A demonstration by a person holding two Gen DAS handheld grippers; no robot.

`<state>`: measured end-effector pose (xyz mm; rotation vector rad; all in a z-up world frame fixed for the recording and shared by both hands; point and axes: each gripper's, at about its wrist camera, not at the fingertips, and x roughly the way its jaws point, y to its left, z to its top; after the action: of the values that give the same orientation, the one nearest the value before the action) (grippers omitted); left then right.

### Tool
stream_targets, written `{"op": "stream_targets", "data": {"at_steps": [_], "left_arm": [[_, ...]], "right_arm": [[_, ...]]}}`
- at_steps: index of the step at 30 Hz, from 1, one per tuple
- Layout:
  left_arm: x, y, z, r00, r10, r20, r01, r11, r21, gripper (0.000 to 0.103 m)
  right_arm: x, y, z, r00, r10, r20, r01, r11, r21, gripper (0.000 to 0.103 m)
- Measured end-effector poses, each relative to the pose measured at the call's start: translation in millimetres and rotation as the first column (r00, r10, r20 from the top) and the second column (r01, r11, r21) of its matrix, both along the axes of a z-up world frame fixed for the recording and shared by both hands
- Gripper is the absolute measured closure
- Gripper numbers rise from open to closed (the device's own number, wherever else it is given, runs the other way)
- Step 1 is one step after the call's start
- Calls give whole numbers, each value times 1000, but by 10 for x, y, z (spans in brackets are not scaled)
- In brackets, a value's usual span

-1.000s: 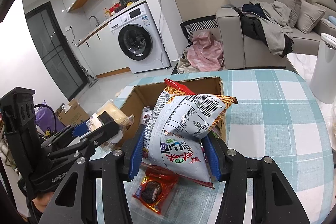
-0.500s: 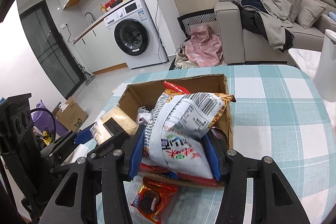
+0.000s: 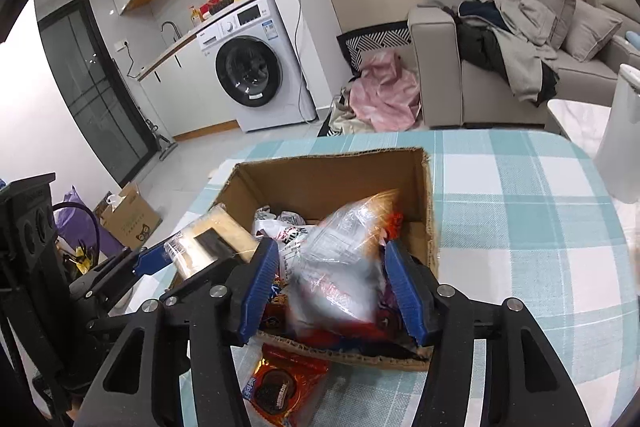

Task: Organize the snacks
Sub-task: 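Open both grippers to drop the snacks into the box, then move both open grippers back toward the last snacks on the table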

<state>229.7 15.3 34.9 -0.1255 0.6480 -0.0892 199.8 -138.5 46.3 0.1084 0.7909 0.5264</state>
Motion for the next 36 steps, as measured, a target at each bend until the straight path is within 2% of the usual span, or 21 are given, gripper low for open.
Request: {"op": "stream_targets", "data": {"at_steps": [4, 5, 7, 10, 13, 19, 26, 34, 36], "left_arm": [[-128, 22, 57, 1000, -29, -6, 29, 999, -15, 23], [-175, 12, 76, 1000, -29, -4, 29, 1000, -10, 18], [-287, -3, 102, 1000, -27, 2, 27, 1000, 10, 15], [-442, -27, 123, 999, -33, 3, 33, 999, 34, 0], [-636, -32, 144, 999, -28, 28, 26, 998, 65, 0], [-967, 10, 131, 999, -37, 24, 36, 998, 54, 0], [-1302, 62, 116, 999, -24, 23, 23, 999, 38, 0], [-1668, -1, -19, 999, -48, -5, 48, 997, 65, 0], [-1717, 8, -61, 999, -43, -17, 44, 998, 50, 0]], "right_arm": [[-165, -117, 111, 998, -12, 54, 13, 1000, -7, 26], [-203, -149, 128, 998, -13, 57, 13, 1000, -4, 20], [-272, -219, 142, 999, -10, 51, 10, 1000, 5, 12], [-393, -321, 133, 999, -7, 44, 6, 1000, 5, 1], [-514, -395, 95, 999, -11, 41, 11, 1000, -7, 1], [-747, -481, -20, 1000, -1, 28, 1, 1000, -9, 0], [-1005, -456, -102, 1000, 19, 21, -18, 998, -52, 0], [-1236, -447, -189, 999, 40, -4, -41, 998, -56, 0], [-1296, -440, -220, 999, 49, -8, -49, 997, -63, 0]]}}
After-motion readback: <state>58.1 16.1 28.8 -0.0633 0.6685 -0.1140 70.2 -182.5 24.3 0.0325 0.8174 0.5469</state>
